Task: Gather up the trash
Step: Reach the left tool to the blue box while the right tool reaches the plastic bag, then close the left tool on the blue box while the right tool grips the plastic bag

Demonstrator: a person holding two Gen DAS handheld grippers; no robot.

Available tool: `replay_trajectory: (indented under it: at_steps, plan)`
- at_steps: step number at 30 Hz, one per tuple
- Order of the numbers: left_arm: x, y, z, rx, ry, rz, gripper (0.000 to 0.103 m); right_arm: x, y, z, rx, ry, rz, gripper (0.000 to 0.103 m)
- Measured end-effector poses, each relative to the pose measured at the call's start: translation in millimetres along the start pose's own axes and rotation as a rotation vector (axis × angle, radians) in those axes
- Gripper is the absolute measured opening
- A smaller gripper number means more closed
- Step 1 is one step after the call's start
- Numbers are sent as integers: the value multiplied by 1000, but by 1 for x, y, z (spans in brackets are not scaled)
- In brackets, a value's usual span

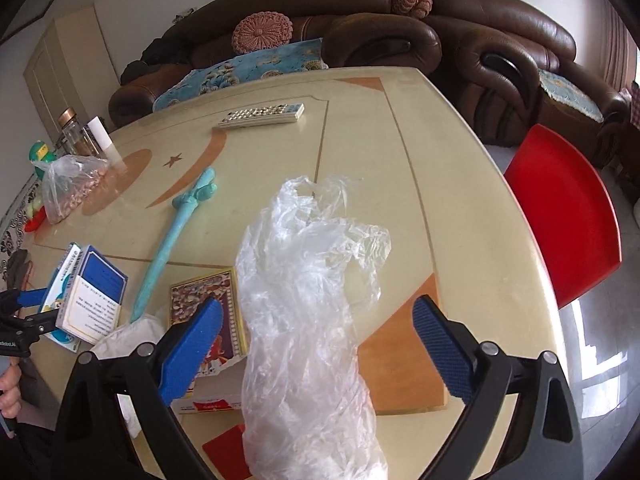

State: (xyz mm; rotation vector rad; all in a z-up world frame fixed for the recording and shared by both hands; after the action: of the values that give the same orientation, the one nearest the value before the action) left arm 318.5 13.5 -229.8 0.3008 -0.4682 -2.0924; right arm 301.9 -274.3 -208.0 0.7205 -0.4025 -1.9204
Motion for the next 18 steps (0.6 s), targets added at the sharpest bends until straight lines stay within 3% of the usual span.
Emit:
replay_trajectory:
  at_steps: [5,7,11,12,13,15,18]
  plan:
    - [-1,-3,-6,-16,5,-2,87,0,-1,-11,-12,-7,7,88]
    - [-6,-3,-9,-22,8,16,86,1,-2,-15,-22,-1,-4,73]
    - [-8,-2,-14,-28,-17,47,78,3,-2,-18,-32,18,-31,65]
    - [-9,-2,-15,-31,-10,47,76,3,-2,-18,-32,16,-27,51]
    - [-9,-3,-16,-37,-6,45,72,4,-2,-19,-35,7,-24,44]
    - [-8,-5,-19,-51,-12,46,58,4,-4,-21,-43,-1,-19,38]
    - [-9,-6,-20,-55,-3,50,46,6,-5,-21,-46,8,-30,31]
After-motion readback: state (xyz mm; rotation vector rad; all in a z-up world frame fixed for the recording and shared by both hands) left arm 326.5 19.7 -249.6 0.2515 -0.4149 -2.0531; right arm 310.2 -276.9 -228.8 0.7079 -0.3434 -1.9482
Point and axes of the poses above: each gripper's, at about its wrist camera, not at the fingertips, and z roughly against the way its jaws point, x to its right, y to its top, the point moved 9 cm from there along -z, roughly the way its jaws point, and after that the axes turned 15 degrees about -z, right-handed, at the moved point
